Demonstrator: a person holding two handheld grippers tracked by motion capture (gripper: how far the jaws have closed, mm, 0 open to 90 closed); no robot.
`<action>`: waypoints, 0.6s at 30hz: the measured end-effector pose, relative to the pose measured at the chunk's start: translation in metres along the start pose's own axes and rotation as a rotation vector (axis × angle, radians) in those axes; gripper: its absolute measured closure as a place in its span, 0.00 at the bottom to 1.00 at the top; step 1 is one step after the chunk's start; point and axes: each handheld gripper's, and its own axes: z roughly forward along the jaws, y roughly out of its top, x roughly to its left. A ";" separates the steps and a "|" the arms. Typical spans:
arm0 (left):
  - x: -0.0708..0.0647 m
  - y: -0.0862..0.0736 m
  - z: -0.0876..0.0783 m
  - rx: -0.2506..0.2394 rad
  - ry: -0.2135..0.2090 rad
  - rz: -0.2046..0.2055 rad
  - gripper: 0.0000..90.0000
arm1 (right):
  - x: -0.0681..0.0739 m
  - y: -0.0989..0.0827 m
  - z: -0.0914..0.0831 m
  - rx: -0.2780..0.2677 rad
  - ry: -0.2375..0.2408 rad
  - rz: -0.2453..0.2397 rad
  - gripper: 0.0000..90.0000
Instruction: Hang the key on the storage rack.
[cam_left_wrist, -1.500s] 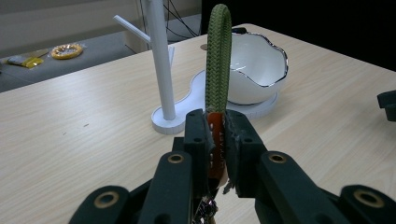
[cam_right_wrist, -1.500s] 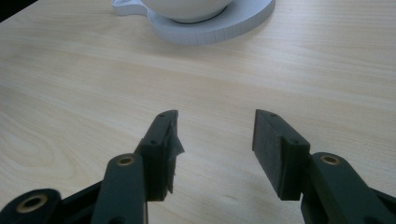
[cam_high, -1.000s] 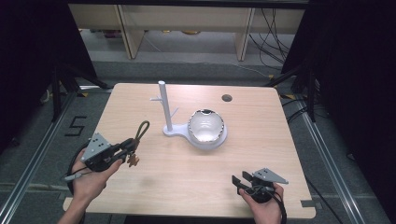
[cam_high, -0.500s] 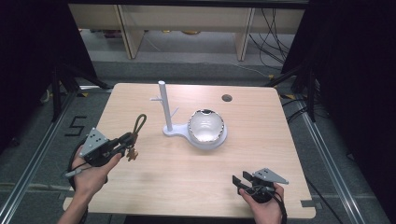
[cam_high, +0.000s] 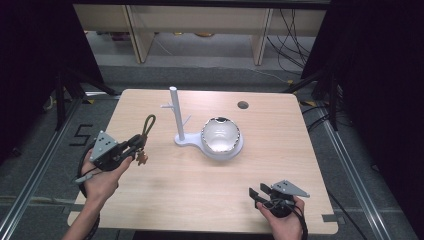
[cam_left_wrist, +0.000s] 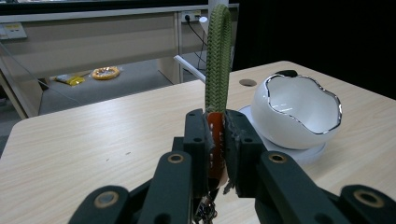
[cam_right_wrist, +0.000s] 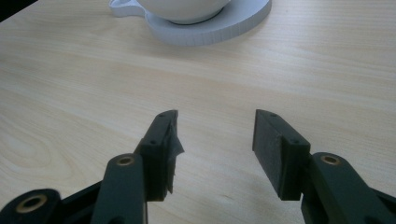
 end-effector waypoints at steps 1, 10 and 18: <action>0.000 0.000 0.002 -0.006 0.005 0.004 0.88 | -0.001 0.000 0.001 -0.006 0.000 -0.010 0.57; 0.000 0.005 0.014 -0.011 0.021 0.002 0.88 | 0.000 -0.001 0.001 -0.003 0.012 0.000 0.57; -0.001 0.009 0.027 -0.012 0.008 -0.014 0.88 | -0.001 -0.001 0.001 0.002 0.009 0.000 0.57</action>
